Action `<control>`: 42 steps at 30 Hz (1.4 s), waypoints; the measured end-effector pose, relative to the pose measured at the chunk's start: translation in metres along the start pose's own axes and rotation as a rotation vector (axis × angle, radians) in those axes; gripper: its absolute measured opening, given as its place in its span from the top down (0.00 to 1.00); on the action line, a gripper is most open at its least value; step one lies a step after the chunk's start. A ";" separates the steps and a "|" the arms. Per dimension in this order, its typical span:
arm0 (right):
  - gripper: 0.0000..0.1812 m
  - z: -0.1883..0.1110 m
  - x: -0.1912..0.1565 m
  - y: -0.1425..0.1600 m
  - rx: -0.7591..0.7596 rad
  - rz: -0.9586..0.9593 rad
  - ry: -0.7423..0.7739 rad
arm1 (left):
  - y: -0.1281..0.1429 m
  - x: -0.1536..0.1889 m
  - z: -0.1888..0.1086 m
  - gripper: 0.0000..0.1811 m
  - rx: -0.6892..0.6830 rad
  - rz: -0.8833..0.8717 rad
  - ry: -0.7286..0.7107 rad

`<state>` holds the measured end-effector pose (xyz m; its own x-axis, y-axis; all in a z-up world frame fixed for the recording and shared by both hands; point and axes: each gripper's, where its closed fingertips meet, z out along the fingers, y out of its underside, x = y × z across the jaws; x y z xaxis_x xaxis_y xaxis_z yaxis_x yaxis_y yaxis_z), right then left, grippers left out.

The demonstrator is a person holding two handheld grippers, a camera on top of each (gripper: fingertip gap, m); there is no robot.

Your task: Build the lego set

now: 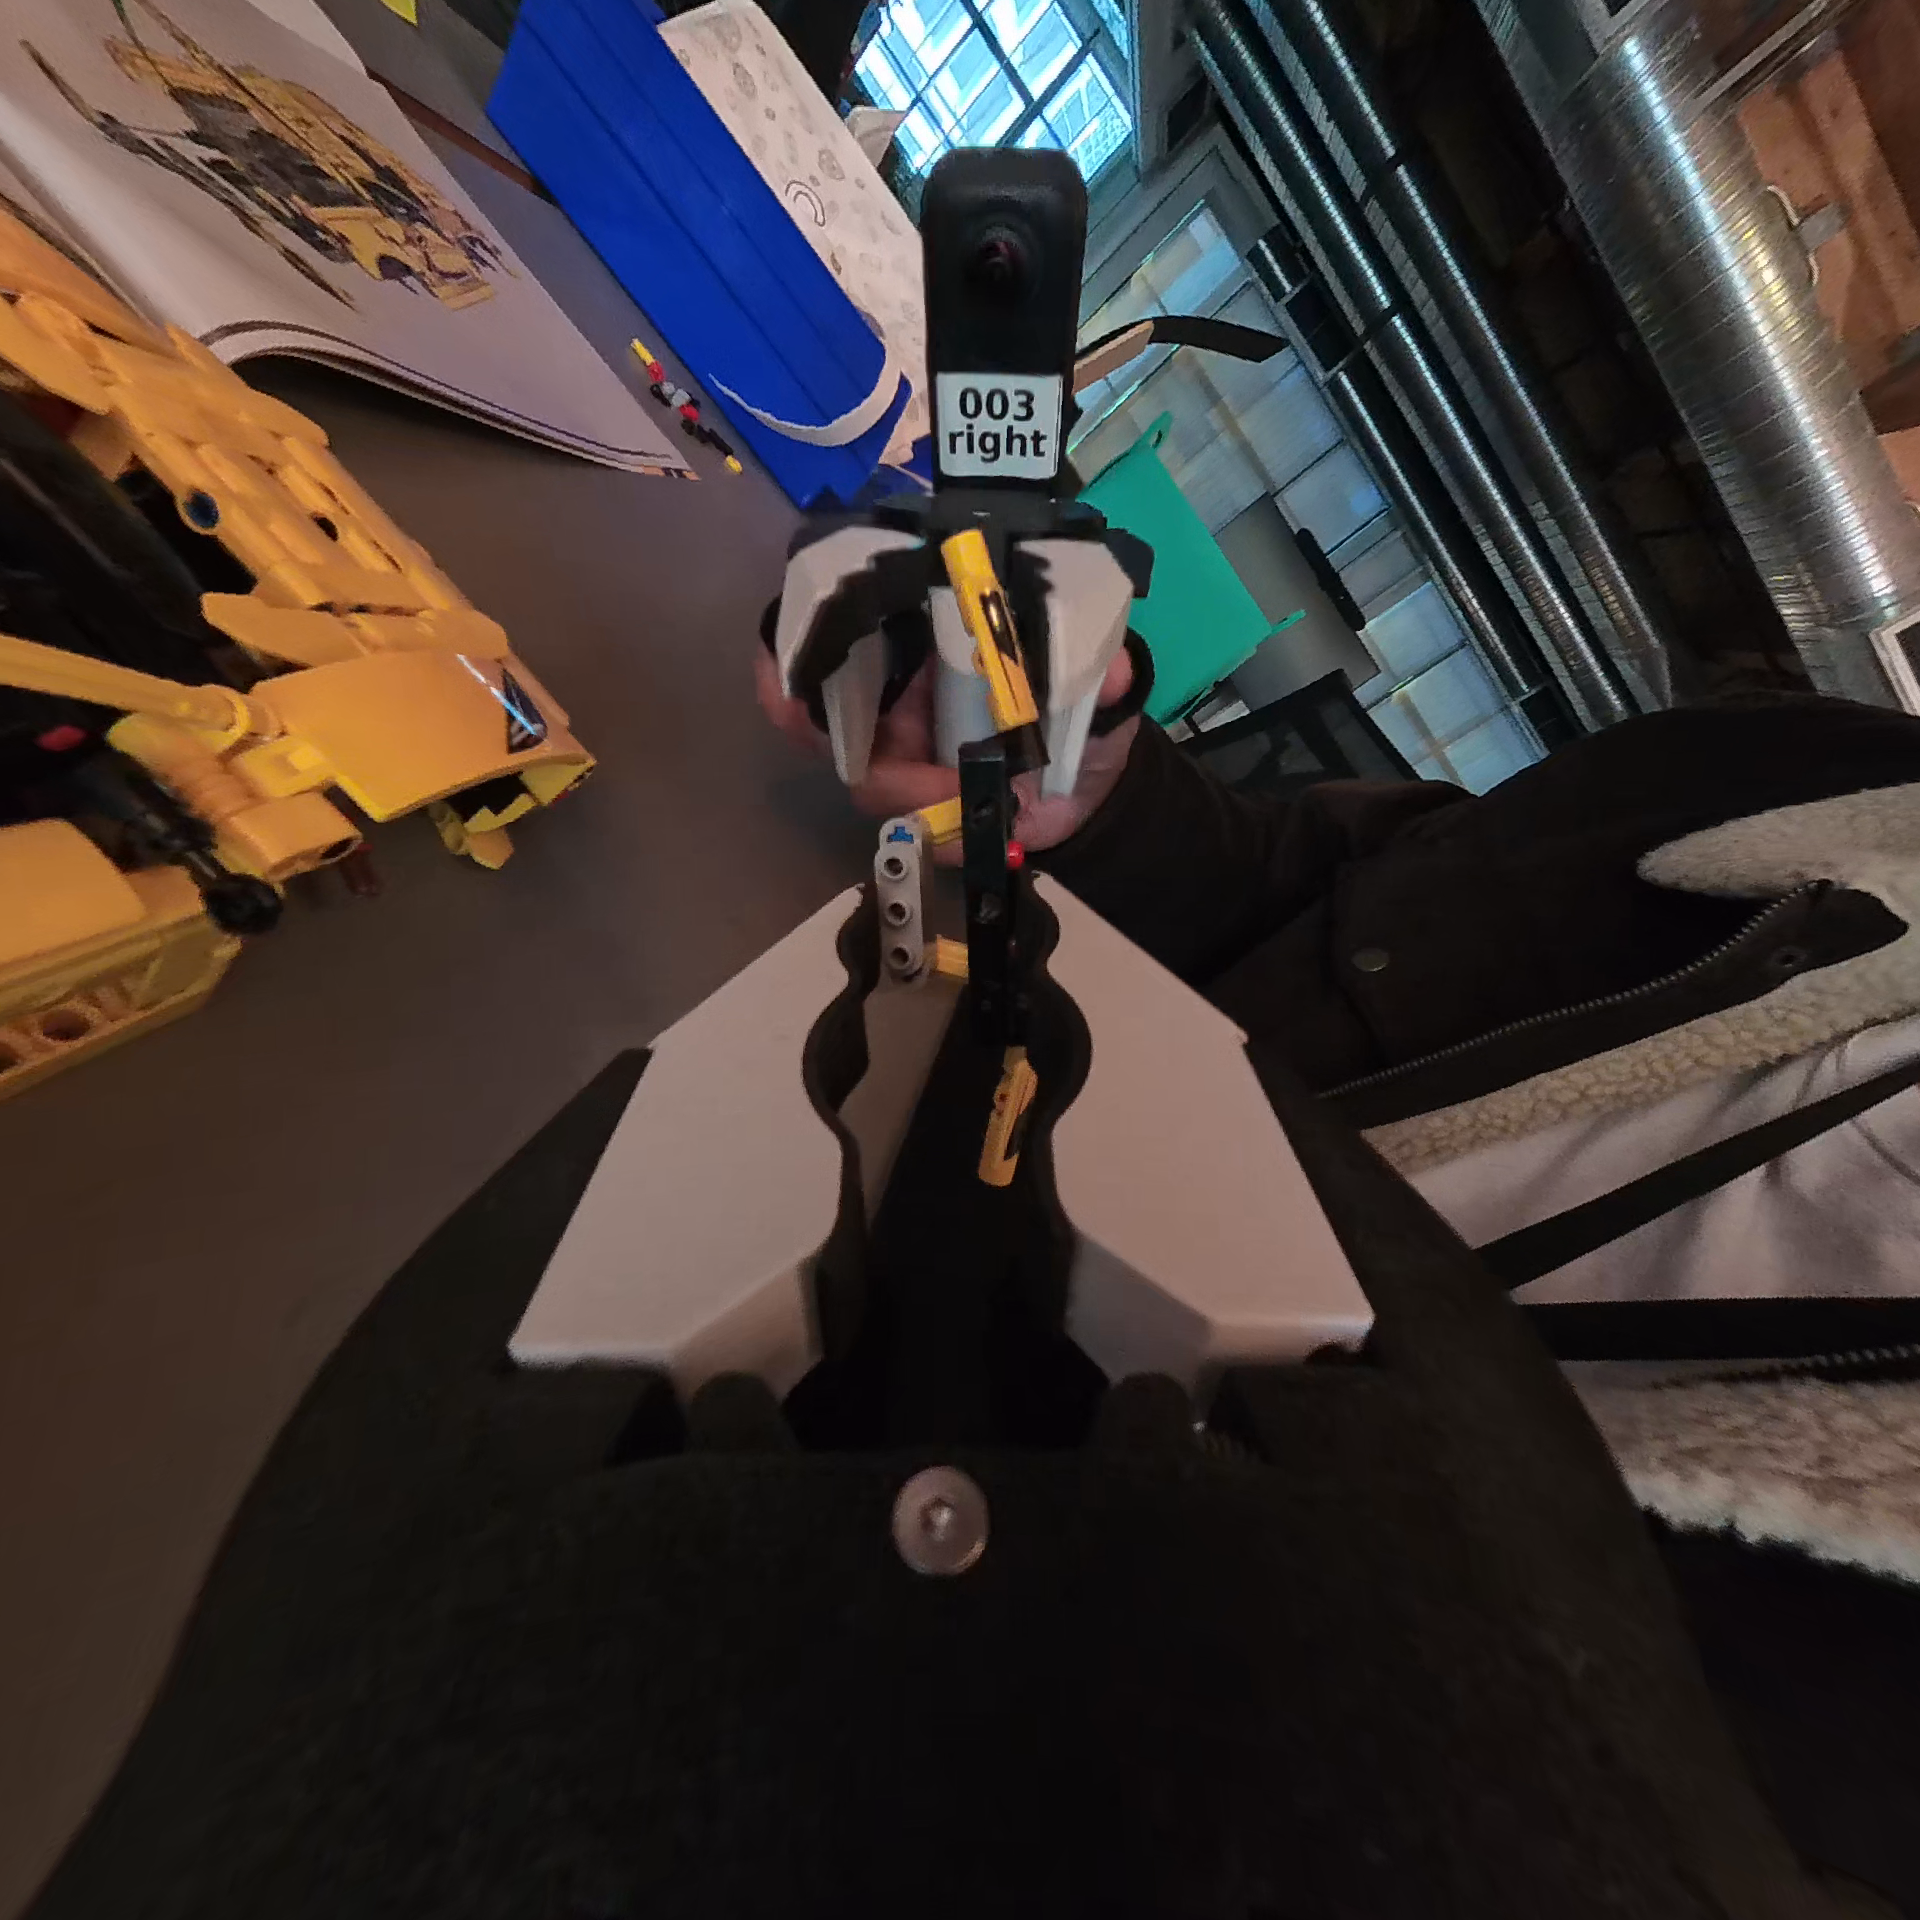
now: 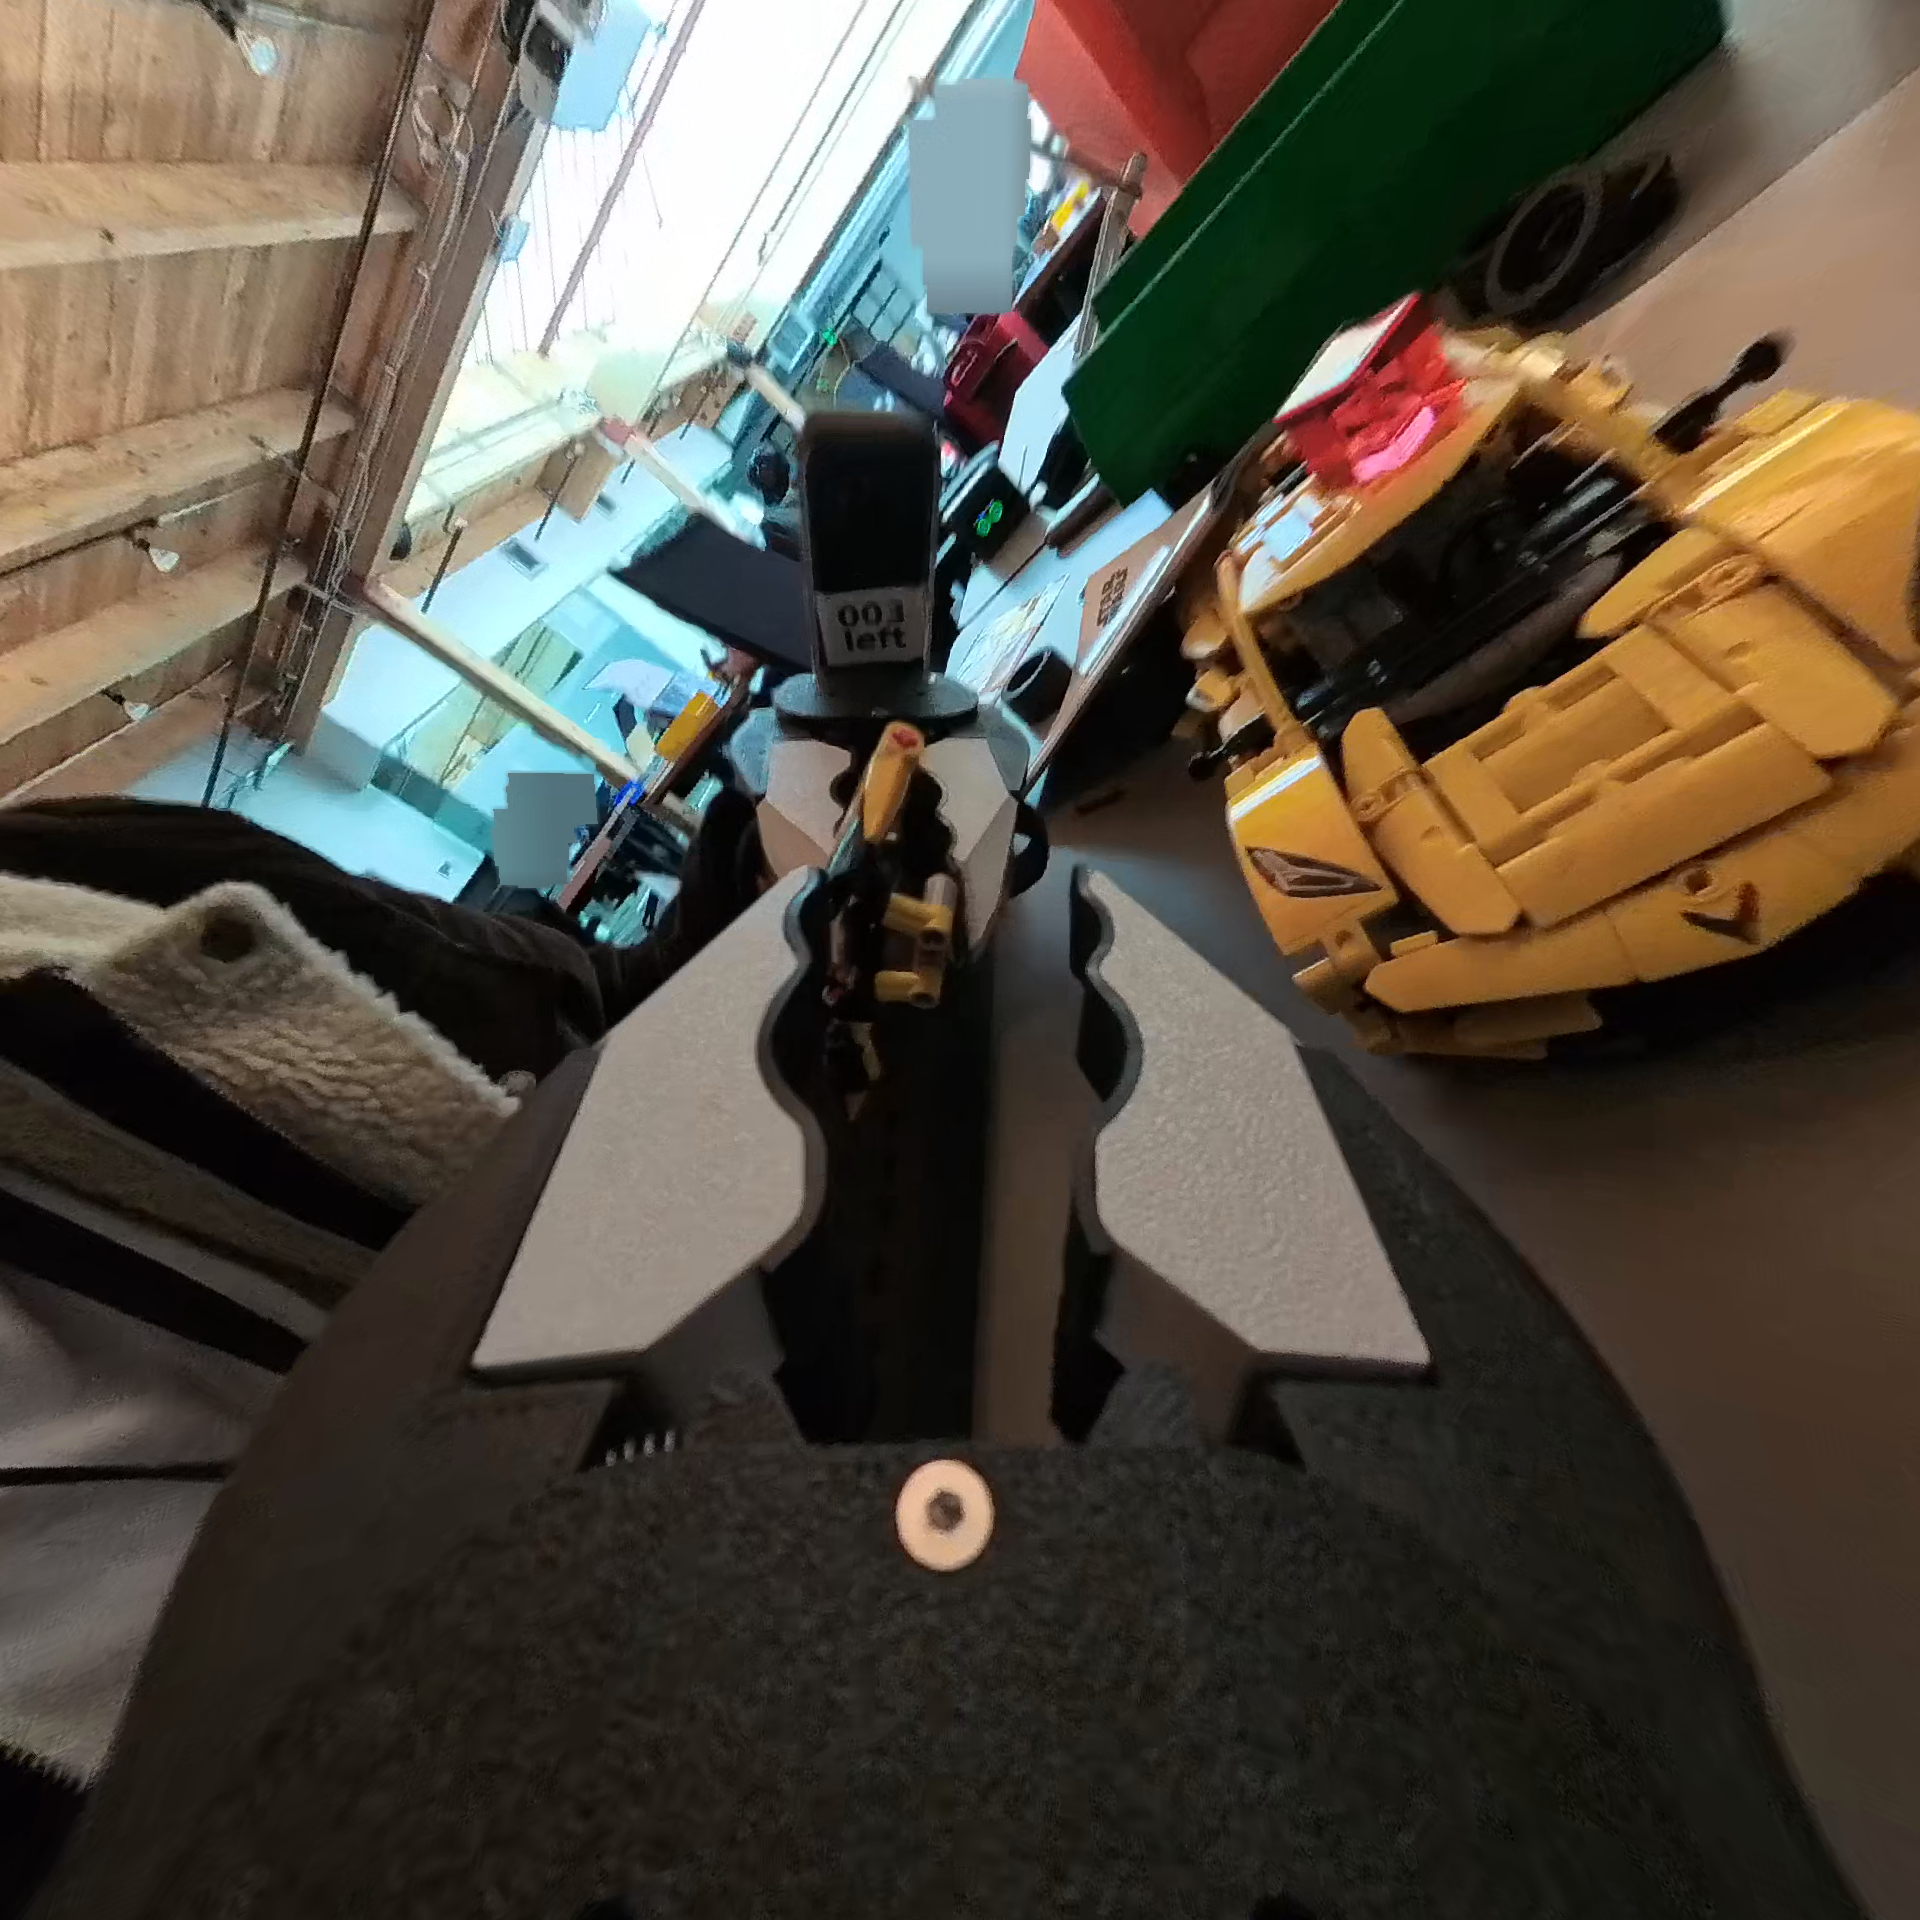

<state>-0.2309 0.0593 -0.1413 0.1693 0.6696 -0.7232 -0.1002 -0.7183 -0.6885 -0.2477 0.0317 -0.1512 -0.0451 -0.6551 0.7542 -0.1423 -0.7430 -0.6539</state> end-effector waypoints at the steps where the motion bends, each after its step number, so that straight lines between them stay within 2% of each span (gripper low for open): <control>1: 0.77 -0.004 0.002 -0.007 0.036 -0.001 0.007 | -0.001 0.001 -0.001 0.86 0.003 -0.006 0.008; 4: 0.80 -0.014 0.010 -0.017 0.084 0.010 0.034 | -0.002 0.004 -0.001 0.87 0.010 -0.014 0.037; 6: 0.79 -0.014 0.005 -0.017 0.085 0.024 -0.001 | -0.002 0.002 -0.002 0.86 0.014 -0.018 0.029; 9: 0.74 -0.001 -0.009 -0.002 0.011 -0.009 -0.052 | -0.002 0.001 -0.002 0.86 0.013 -0.020 0.024; 12: 0.75 0.006 -0.012 0.005 -0.015 -0.022 -0.043 | 0.002 0.005 0.001 0.86 -0.011 0.004 0.029; 16: 0.74 -0.009 0.004 -0.011 0.055 0.020 -0.006 | 0.004 0.004 0.002 0.86 -0.024 0.022 0.014; 19: 0.78 -0.020 0.013 -0.022 0.110 0.041 0.015 | 0.003 0.004 0.002 0.86 -0.021 0.020 0.016; 23: 0.72 -0.002 -0.004 -0.003 0.006 -0.028 -0.015 | 0.004 0.000 0.002 0.87 -0.023 0.002 0.003; 26: 0.73 0.006 -0.005 0.007 -0.035 -0.069 0.014 | 0.005 0.003 0.003 0.86 -0.033 0.016 0.013; 29: 0.72 -0.007 0.006 -0.008 0.025 -0.039 0.038 | 0.006 0.002 0.004 0.87 -0.039 0.012 0.008; 31: 0.76 -0.020 0.017 -0.021 0.075 -0.023 0.070 | 0.008 0.005 0.005 0.86 -0.055 0.014 0.023; 36: 0.74 -0.055 0.010 -0.047 0.140 -0.142 0.175 | 0.007 0.003 0.012 0.87 -0.206 -0.013 -0.017; 39: 0.75 -0.073 -0.001 -0.046 0.128 -0.276 0.316 | 0.012 -0.012 0.012 0.86 -0.457 0.081 -0.205; 42: 0.77 -0.089 -0.014 -0.032 0.152 -0.324 0.414 | 0.022 -0.024 0.014 0.86 -0.695 0.168 -0.339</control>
<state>-0.1432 0.0560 -0.1046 0.5841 0.6993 -0.4121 -0.1144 -0.4317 -0.8947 -0.2356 0.0294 -0.1850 0.1666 -0.8402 0.5160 -0.7507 -0.4474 -0.4861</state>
